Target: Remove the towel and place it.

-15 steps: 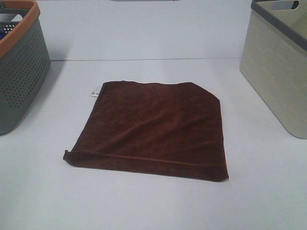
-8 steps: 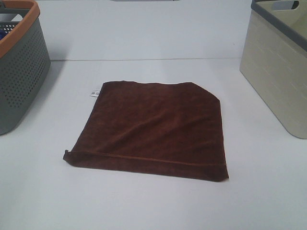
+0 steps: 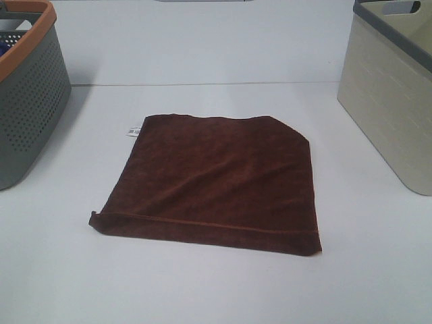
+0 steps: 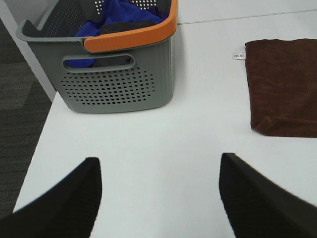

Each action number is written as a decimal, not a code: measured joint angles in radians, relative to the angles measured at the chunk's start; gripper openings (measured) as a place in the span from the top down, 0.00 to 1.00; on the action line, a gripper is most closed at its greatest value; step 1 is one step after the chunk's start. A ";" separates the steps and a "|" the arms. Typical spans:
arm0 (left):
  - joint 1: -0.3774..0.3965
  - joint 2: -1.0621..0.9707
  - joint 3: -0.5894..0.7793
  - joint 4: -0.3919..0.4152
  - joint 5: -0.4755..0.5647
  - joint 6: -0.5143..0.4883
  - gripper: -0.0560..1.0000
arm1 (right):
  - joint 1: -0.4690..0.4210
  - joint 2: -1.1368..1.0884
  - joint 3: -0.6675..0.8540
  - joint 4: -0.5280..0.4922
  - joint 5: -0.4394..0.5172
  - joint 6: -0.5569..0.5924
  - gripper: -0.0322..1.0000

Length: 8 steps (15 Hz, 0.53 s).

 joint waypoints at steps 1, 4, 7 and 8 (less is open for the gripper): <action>0.000 0.000 0.027 -0.005 0.000 0.000 0.33 | 0.000 -0.018 0.000 -0.013 0.027 0.003 0.36; 0.000 -0.002 0.091 -0.083 -0.058 0.097 0.33 | 0.000 -0.019 -0.001 -0.039 0.032 0.058 0.36; 0.000 -0.002 0.103 -0.109 -0.081 0.139 0.33 | 0.000 -0.019 -0.001 -0.046 0.030 0.082 0.36; 0.000 -0.002 0.103 -0.109 -0.082 0.142 0.33 | 0.000 -0.019 0.002 -0.045 0.029 0.082 0.36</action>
